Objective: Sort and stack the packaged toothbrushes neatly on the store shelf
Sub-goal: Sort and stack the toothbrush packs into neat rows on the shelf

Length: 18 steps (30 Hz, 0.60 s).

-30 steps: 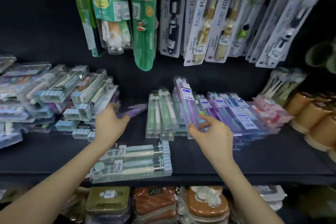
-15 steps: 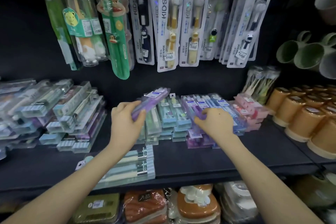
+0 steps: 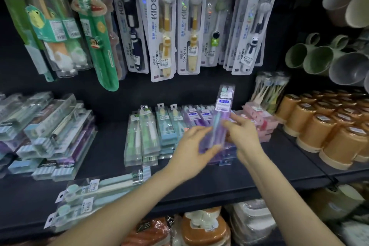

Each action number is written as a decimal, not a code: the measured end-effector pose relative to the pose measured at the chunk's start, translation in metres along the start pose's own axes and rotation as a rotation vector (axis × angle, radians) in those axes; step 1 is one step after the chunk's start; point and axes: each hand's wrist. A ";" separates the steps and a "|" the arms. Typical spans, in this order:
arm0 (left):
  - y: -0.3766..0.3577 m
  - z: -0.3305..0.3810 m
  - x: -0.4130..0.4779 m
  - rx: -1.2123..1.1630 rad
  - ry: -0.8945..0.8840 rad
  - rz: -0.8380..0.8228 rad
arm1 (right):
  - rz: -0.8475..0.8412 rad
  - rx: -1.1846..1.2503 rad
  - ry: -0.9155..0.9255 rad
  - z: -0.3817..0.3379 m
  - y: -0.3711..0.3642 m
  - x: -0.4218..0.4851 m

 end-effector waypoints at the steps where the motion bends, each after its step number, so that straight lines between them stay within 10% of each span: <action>1: 0.002 -0.008 0.000 0.060 -0.015 -0.034 | 0.035 -0.066 0.023 -0.002 0.009 0.009; 12: 0.071 -0.093 -0.025 0.492 0.303 -0.035 | 0.100 -0.703 0.117 0.000 -0.012 0.065; 18: 0.129 -0.096 -0.084 0.371 0.301 -0.164 | 0.222 -0.877 0.654 0.004 -0.031 0.011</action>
Point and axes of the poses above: each hand's wrist, its own x-axis towards the middle knuckle, its own y-axis out of the back of the hand, z = x × y, and after that the axes turned 12 degrees about -y, right-handed
